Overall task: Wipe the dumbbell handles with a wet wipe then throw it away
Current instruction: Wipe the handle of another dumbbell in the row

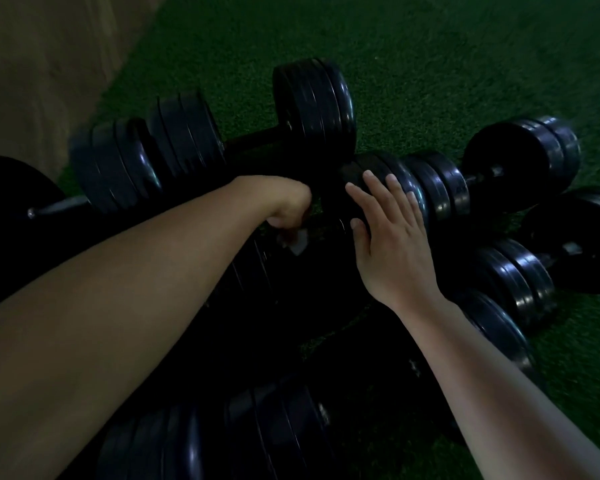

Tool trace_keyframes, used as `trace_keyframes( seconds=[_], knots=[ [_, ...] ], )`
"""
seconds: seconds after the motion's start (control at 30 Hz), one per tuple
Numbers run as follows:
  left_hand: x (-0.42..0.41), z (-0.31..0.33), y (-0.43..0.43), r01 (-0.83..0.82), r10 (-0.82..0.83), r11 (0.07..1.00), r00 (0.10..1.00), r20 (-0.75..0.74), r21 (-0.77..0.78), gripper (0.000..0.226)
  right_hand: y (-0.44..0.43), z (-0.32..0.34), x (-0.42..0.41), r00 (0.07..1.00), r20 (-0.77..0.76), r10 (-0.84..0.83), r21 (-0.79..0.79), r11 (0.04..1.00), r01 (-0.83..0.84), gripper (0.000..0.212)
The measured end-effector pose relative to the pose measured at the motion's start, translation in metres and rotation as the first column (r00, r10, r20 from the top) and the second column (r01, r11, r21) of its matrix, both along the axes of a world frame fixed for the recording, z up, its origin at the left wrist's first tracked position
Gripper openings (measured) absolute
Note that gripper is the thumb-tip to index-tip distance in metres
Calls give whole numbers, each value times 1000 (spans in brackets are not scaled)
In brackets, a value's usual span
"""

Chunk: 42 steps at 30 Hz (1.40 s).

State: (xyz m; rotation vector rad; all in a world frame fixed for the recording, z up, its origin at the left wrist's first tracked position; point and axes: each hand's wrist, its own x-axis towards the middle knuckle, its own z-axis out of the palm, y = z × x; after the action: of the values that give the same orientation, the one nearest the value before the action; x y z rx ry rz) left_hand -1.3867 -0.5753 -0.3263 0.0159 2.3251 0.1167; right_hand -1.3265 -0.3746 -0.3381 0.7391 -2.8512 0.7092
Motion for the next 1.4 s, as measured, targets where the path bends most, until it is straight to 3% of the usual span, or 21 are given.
trace_keyframes(
  seconds=[0.1, 0.17, 0.23, 0.33, 0.4, 0.53, 0.63, 0.87, 1.0, 1.13, 1.2, 1.27, 1.4],
  knots=[
    [0, -1, -11, 136, -125, 989, 976, 176, -57, 24, 0, 0, 0, 1000, 3, -5, 0, 1000, 5, 45],
    [-2, 1, -6, 49, -45, 998, 993, 109, -32, 21, -1, -1, 0, 1000, 0, -4, 3, 1000, 4, 45],
    [-4, 4, 5, -26, 32, 998, 996, -87, 62, 13, 0, -1, 0, 1000, -5, -1, 0, 1000, 1, 45],
    [-5, -4, 18, -82, 126, 982, 953, -274, 169, 22, 1, -2, -1, 1000, -12, -1, 0, 1000, 1, 46],
    [-2, -8, 18, -79, 117, 986, 956, -270, 150, 27, 1, -2, -1, 1000, -16, 3, 3, 1000, -3, 45],
    [1, -5, -2, 12, -9, 1000, 992, -123, 23, 30, 1, -2, -1, 1000, -17, 1, 3, 1000, -1, 45],
    [3, 8, -2, 15, -15, 1000, 1000, -15, -18, 27, 0, -1, 0, 1000, -7, -1, 13, 1000, 1, 45],
    [-5, 0, 19, -93, 142, 978, 953, -267, 188, 27, 1, -2, -1, 1000, -10, 8, 11, 1000, -8, 46],
    [2, 3, 15, -7, 23, 996, 985, -173, 93, 33, 1, -2, 0, 1000, -13, 4, 21, 1000, -4, 46],
    [10, 8, -4, 157, -157, 987, 988, -2, -44, 20, 1, -2, 0, 1000, -6, 2, 18, 1000, -2, 46],
    [12, 11, -7, 244, -245, 966, 970, 0, -86, 13, 1, -1, 0, 1000, -9, 2, 15, 1000, -2, 46],
    [13, 17, -8, 281, -282, 954, 959, 2, -102, 22, 1, -2, 0, 1000, -18, 3, 13, 1000, -3, 45],
    [13, 20, -8, 274, -275, 960, 961, -10, -65, 25, 2, -2, 0, 1000, -14, 3, 21, 1000, -2, 46]
  ],
)
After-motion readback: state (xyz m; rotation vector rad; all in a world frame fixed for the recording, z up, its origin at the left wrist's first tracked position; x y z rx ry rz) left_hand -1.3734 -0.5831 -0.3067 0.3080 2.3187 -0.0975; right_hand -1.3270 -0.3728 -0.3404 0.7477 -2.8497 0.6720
